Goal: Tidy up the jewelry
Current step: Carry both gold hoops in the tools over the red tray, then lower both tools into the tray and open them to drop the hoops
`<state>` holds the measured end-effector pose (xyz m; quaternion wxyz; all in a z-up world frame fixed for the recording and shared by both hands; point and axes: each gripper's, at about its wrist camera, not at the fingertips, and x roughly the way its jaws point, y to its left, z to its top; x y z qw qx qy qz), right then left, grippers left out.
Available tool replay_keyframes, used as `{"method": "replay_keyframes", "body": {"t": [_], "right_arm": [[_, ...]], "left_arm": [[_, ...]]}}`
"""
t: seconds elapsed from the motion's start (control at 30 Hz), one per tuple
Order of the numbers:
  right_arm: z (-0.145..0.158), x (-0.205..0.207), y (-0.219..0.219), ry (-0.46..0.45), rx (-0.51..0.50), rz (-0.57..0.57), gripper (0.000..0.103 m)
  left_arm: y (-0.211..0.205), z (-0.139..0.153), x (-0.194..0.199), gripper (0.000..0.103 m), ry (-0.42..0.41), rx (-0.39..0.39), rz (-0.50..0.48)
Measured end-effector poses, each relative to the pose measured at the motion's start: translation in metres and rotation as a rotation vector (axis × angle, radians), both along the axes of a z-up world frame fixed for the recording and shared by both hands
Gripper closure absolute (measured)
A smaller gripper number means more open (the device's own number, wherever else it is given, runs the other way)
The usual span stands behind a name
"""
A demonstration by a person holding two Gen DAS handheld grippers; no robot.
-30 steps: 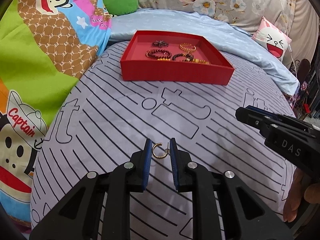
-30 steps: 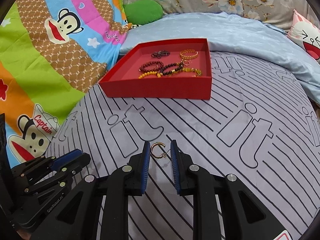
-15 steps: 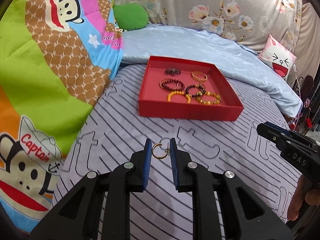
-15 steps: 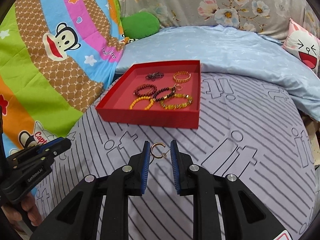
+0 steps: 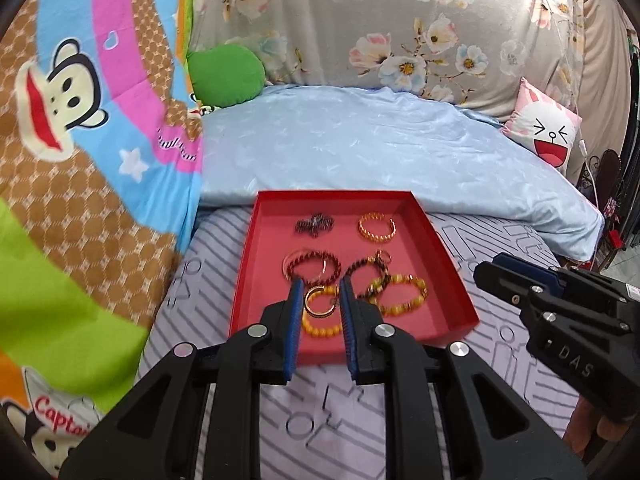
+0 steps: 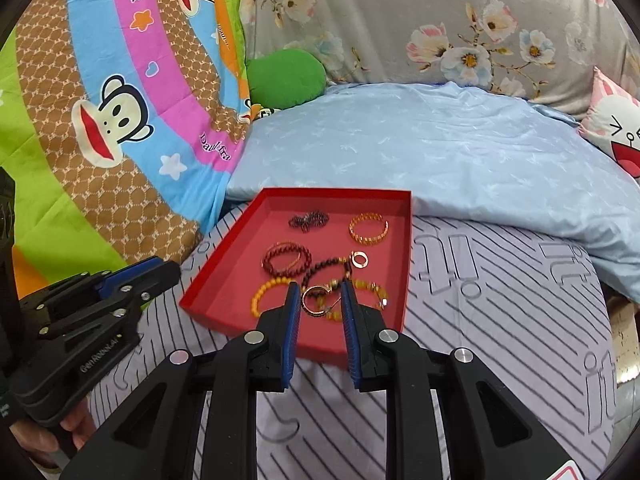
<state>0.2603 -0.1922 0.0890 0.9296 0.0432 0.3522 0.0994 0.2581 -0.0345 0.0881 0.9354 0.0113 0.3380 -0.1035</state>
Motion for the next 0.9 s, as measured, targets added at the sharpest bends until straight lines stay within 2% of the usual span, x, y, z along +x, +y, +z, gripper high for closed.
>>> {"method": "replay_keyframes", "body": {"t": [0.2, 0.43, 0.63, 0.9], "right_arm": [[-0.003, 0.055, 0.004, 0.008, -0.029, -0.003, 0.084], [-0.02, 0.109, 0.009, 0.038, -0.039, -0.008, 0.084], [-0.035, 0.133, 0.014, 0.069, -0.045, 0.0, 0.084], [-0.052, 0.151, 0.019, 0.101, -0.052, 0.004, 0.083]], "left_arm": [[-0.012, -0.009, 0.055, 0.085, 0.029, 0.006, 0.009], [-0.02, -0.03, 0.112, 0.085, 0.086, 0.03, 0.03], [-0.024, -0.043, 0.138, 0.085, 0.11, 0.038, 0.036], [-0.026, -0.058, 0.153, 0.085, 0.132, 0.055, 0.042]]}}
